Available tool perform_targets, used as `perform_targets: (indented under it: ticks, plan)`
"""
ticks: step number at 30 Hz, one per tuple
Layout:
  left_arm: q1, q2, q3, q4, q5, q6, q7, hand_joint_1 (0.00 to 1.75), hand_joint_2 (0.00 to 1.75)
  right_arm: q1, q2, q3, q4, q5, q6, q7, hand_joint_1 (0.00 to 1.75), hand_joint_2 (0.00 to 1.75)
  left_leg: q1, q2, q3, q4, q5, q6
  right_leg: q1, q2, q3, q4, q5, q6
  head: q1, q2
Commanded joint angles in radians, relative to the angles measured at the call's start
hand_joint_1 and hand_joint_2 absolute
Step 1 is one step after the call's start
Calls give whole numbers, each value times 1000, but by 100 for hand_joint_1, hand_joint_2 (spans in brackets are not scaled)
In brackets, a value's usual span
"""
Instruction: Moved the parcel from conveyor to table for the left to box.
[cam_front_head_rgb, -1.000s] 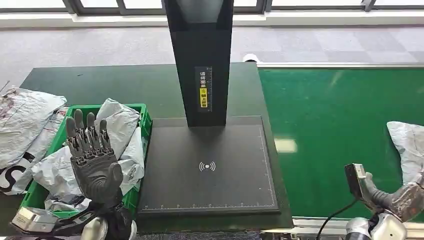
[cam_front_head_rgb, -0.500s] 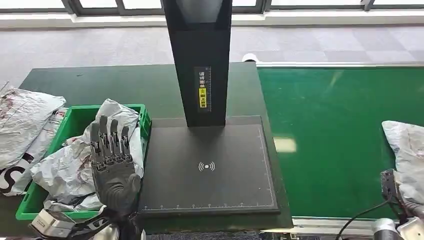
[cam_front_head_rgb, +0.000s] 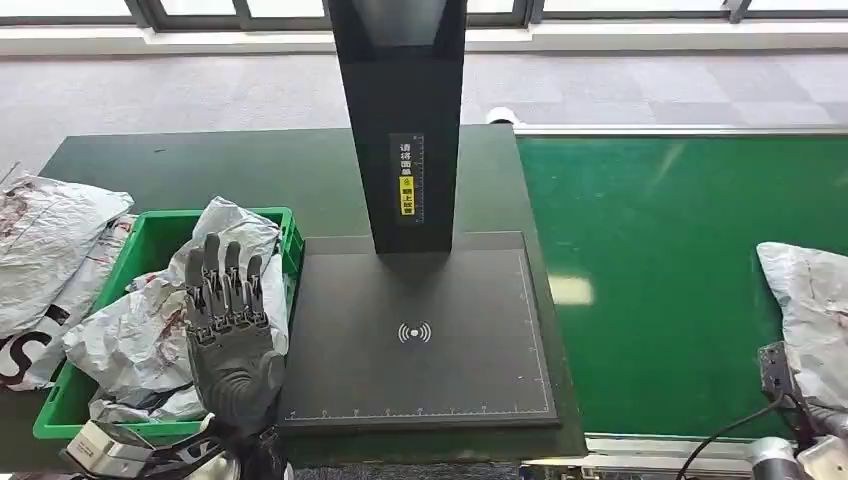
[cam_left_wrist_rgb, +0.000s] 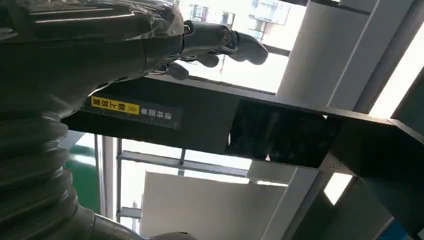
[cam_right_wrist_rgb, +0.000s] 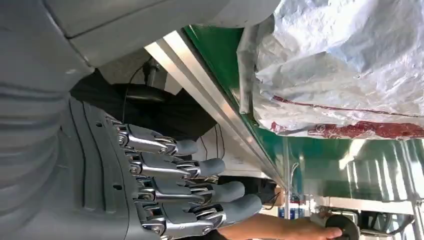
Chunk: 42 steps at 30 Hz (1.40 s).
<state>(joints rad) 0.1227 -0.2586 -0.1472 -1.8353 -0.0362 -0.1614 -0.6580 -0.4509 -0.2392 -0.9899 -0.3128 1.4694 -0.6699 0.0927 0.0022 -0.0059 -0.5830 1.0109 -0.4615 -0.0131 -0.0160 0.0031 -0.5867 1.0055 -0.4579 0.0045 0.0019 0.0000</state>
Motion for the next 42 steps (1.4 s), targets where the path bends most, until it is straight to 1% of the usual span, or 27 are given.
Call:
perform_targets:
  ticks: [1, 11, 12, 15, 17, 18, 19, 20, 21, 22, 23, 24, 27, 30, 31, 36, 38, 42]
  plan:
    - [-4, 37, -46, 51, -1, -3, -40, 0, 175, -40, -3, -61, 63, 31, 1, 9, 0, 175, 0, 2, 2, -2, 0, 0, 1, 1, 2, -2, 1, -1, 0, 0]
    - [-7, 34, -42, 64, -2, -18, -40, 0, 175, -41, -4, -66, 61, 25, -11, 3, 0, 175, 0, 1, 1, -2, 0, 0, 0, 1, 1, -2, 1, 0, 0, 0]
    - [-13, 27, -31, 86, 3, -21, -40, 0, 175, -44, -5, -70, 58, 14, -21, -38, 0, 175, 0, 2, 1, -1, 0, 0, 0, 1, 1, -1, 0, 0, 0, 0]
    - [-38, 23, -8, 123, 16, -49, -40, 0, 175, -69, 1, -69, 59, 8, -28, -68, 0, 175, 0, 2, 2, -1, 0, 0, 0, 1, 1, -1, 1, 0, 0, 0]
    - [-53, 23, -4, 136, 10, -57, -40, 0, 175, -88, 7, -38, 58, 43, -28, -50, 0, 175, 0, 3, 1, -1, 0, 0, 0, 2, 1, -1, 1, 0, 0, 0]
    - [-55, 21, -5, 144, 9, -63, -40, 0, 175, -110, 15, 23, 59, 101, -20, -51, 0, 175, -1, 2, 1, -1, 0, 0, 0, 2, 0, 0, 1, 0, 0, 0]
    - [-57, 20, -6, 148, 7, -66, -40, 0, 175, -142, 30, 117, 58, 101, -13, 9, 0, 175, 0, 4, 1, -1, 0, 0, 0, 4, 0, -1, 2, 0, 0, 0]
    - [-62, 20, -7, 152, 6, -67, -40, 0, 175, -154, 39, 187, 57, 101, -6, 42, 0, 175, 0, 6, 2, -2, 1, 0, 0, 5, 0, -2, 2, -1, 0, 0]
    - [-66, 19, -8, 155, 8, -68, -40, 0, 175, -161, 47, 205, 57, 101, -6, 53, 0, 175, 0, 8, 1, -1, 0, 0, 0, 8, -2, -1, 3, -1, 0, 0]
    - [-70, 20, -9, 160, 8, -68, -40, 0, 175, -164, 52, 212, 57, 101, -9, 54, 0, 175, 0, 6, 0, 0, 0, 0, 0, 5, 0, 0, 1, 0, 0, 0]
    - [-75, 22, -10, 166, 8, -68, -40, 0, 175, -162, 54, 223, 57, 101, -9, 48, 0, 175, 0, 8, -2, -1, 0, 0, 0, 7, 0, 0, 2, -1, 0, 0]
    - [-79, 23, -11, 172, 11, -70, -40, 0, 175, -158, 55, 233, 58, 101, -9, 49, 0, 175, 0, 6, -5, -1, 0, 0, 0, 5, 0, -1, 2, 0, 0, 0]
    - [-87, 24, -14, 183, 12, -72, -40, 0, 175, -155, 54, 281, 63, 101, 5, 58, 0, 175, 1, 3, 2, -3, 2, 0, 1, 2, 2, -3, 2, -1, 0, 0]
    - [-107, 32, -20, 195, 14, -61, -40, 0, 175, -160, 56, 324, 65, 101, 19, 64, 0, 175, 0, 1, 2, -1, 2, 1, 0, 0, 2, -1, 1, 0, 0, 0]
    - [-111, 33, -20, 197, 15, -57, -40, 0, 175, -163, 59, 346, 66, 101, 25, 73, 0, 175, 0, 2, 2, -2, 2, 1, 1, 1, 2, -2, 2, 0, 0, 0]
    - [-104, 36, -24, 192, 16, -51, -40, 0, 175, -160, 59, 364, 69, 101, 37, 91, 0, 175, 0, 1, 1, -1, 2, 1, 1, 0, 2, -2, 2, 0, 0, 0]
    - [-93, 37, -28, 185, 17, -52, -40, 0, 175, -153, 50, 380, 79, 101, 86, 132, 0, 175, 1, 1, 2, -3, 3, 1, 1, 0, 3, -4, 2, 0, 0, 0]
    - [-92, 39, -29, 186, 18, -56, -40, 0, 175, -137, 35, 395, 95, 101, 264, 206, 0, 175, 0, -1, 2, -2, 2, 1, 1, -2, 3, -2, 1, 0, 0, 0]
